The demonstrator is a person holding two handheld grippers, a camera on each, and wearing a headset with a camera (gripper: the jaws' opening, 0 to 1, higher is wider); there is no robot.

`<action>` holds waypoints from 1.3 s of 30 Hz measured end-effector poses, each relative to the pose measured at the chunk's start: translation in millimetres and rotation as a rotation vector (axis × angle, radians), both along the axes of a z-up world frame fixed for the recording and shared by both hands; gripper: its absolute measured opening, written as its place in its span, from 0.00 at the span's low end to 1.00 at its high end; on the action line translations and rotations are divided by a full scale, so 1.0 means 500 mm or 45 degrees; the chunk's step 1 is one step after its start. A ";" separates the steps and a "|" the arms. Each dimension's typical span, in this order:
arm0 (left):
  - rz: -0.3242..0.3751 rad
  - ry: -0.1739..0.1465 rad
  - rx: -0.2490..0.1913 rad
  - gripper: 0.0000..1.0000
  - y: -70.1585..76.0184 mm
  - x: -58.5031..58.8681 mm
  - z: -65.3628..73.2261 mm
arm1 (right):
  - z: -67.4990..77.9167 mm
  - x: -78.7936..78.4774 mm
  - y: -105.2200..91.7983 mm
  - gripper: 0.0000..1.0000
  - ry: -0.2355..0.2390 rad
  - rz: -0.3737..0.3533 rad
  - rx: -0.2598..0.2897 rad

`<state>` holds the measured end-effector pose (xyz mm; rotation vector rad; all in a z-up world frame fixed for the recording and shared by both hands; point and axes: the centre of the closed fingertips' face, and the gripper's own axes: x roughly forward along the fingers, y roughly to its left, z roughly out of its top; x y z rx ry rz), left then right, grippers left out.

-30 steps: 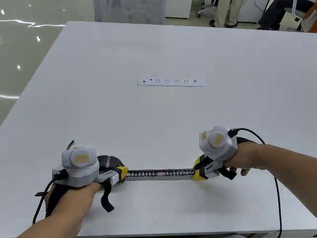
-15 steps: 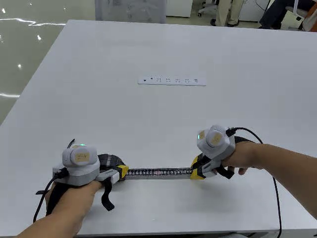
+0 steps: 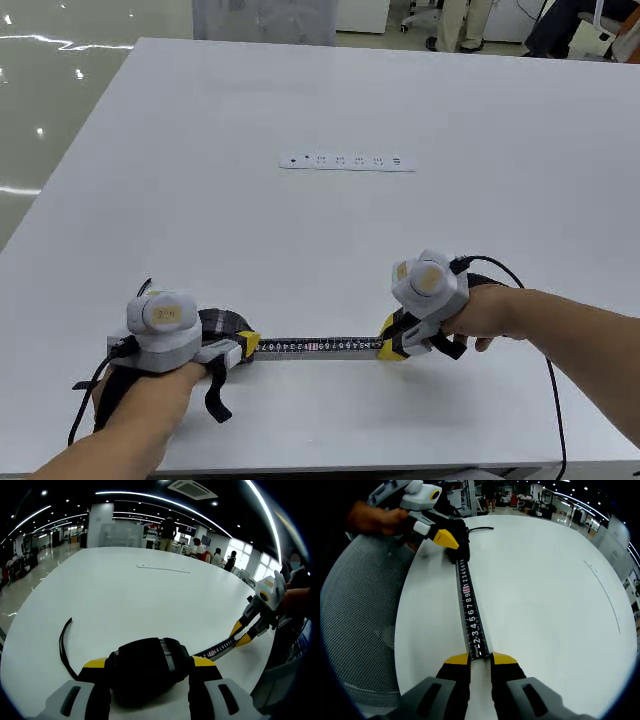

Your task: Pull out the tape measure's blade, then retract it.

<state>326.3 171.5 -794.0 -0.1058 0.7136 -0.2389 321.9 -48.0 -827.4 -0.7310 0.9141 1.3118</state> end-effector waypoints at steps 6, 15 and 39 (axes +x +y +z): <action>0.000 0.001 0.002 0.59 0.000 0.000 0.001 | 0.000 0.000 0.006 0.14 0.000 -0.003 0.004; 0.000 0.001 0.002 0.59 0.000 0.000 0.001 | -0.001 0.000 0.012 0.14 -0.003 -0.002 0.011; -0.003 0.001 -0.001 0.59 -0.001 -0.001 0.001 | 0.001 0.000 0.041 0.13 -0.010 0.002 0.040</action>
